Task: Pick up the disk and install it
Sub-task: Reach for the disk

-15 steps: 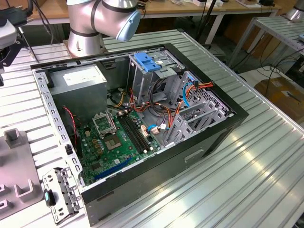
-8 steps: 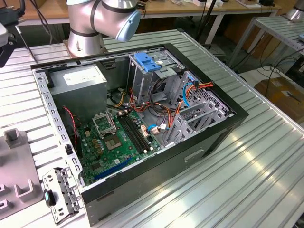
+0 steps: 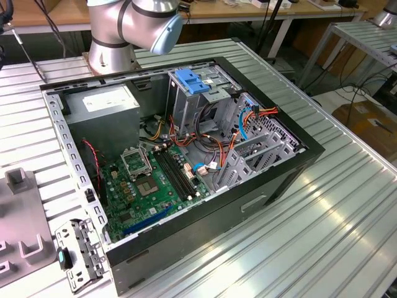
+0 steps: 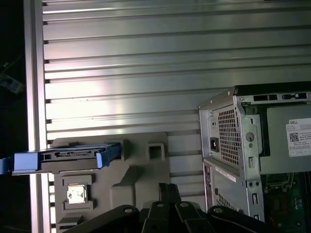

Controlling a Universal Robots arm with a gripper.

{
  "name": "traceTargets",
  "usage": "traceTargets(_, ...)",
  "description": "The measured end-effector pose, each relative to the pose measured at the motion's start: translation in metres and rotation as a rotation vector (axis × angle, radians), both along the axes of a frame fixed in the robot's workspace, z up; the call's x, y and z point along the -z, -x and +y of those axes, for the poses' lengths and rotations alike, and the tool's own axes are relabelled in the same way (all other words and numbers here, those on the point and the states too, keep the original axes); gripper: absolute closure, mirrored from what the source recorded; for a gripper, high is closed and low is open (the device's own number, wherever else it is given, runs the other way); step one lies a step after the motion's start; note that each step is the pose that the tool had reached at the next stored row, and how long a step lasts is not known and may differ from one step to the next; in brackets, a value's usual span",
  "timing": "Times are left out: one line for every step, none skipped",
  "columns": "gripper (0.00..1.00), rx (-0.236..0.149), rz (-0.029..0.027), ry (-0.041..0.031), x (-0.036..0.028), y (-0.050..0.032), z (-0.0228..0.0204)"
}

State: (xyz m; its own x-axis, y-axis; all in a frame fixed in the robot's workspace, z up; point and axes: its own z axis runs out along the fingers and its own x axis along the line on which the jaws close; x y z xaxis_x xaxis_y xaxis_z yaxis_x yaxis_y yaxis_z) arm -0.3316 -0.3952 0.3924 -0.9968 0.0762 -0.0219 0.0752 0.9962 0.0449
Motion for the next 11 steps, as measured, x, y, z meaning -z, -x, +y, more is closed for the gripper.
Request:
traceTargets(0.89, 0.000, 0.0000, 0.0000, 0.0000, 0.0028, 0.0001)
traceTargets(0.89, 0.000, -0.0001, -0.0001, 0.0001, 0.0072, 0.0002)
traceTargets(0.89, 0.000, -0.0001, -0.0001, 0.0001, 0.0100, 0.0003)
traceTargets(0.89, 0.000, -0.0001, -0.0001, 0.0001, 0.0123, 0.0005)
traceTargets(0.89, 0.000, 0.0001, 0.0000, 0.0000, 0.0166, 0.0007)
traceTargets(0.89, 0.000, 0.0001, 0.0001, 0.0000, 0.0194, 0.0008)
traceTargets(0.89, 0.000, 0.0000, 0.0000, 0.0001, 0.0217, 0.0009)
traceTargets(0.89, 0.000, 0.0000, 0.0000, 0.0001, 0.0248, 0.0010)
traceTargets(0.89, 0.000, -0.0001, 0.0000, 0.0002, 0.0271, 0.0011)
traceTargets(0.89, 0.000, -0.0001, -0.0001, 0.0002, 0.0297, 0.0012)
traceTargets(0.89, 0.000, -0.0001, -0.0001, 0.0002, 0.0322, 0.0013)
